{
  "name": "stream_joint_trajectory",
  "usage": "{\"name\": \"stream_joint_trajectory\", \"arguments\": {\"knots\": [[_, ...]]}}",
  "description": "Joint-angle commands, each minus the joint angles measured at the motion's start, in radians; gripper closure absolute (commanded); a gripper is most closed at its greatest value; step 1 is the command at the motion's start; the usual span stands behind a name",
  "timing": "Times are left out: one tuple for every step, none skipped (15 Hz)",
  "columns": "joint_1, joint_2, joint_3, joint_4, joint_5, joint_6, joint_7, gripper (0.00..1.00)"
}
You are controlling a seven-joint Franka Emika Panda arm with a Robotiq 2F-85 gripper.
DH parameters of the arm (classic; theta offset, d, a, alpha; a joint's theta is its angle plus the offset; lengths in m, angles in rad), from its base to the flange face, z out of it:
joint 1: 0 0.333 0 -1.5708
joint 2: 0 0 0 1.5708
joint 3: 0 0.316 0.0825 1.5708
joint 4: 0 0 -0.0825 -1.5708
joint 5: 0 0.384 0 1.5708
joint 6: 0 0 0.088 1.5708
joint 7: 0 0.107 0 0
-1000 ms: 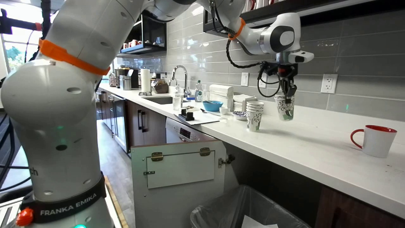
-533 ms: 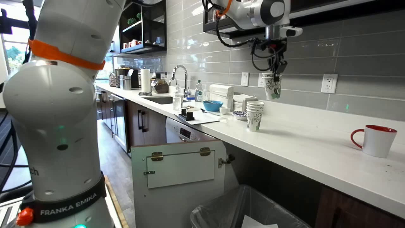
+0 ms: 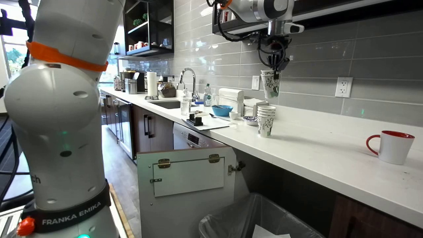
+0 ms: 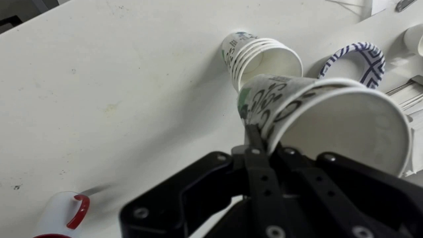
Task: Put each cup in the stack, into the other
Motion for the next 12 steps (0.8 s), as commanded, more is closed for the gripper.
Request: {"name": "stream_joint_trajectory", "arguments": {"knots": [[0.0,0.037,0.012,0.046,0.037,-0.057,-0.058,0.99],[0.0,0.048,0.015,0.056,0.04,-0.064,-0.067,0.99],[0.0,0.057,0.016,0.063,0.042,-0.067,-0.07,0.99],[-0.001,0.07,0.017,0.075,0.048,-0.067,-0.073,0.99],[0.0,0.082,0.017,0.083,0.045,-0.064,-0.071,0.99],[-0.001,0.093,0.016,0.092,0.046,-0.062,-0.071,0.99],[-0.002,0.108,0.016,0.106,0.05,-0.057,-0.068,0.99],[-0.002,0.122,0.016,0.119,0.05,-0.058,-0.067,0.99],[-0.001,0.137,0.017,0.135,0.051,-0.061,-0.065,0.99],[-0.001,0.149,0.018,0.148,0.051,-0.063,-0.065,0.99],[0.0,0.161,0.019,0.161,0.052,-0.065,-0.067,0.99],[0.0,0.173,0.021,0.176,0.052,-0.069,-0.067,0.99]]}}
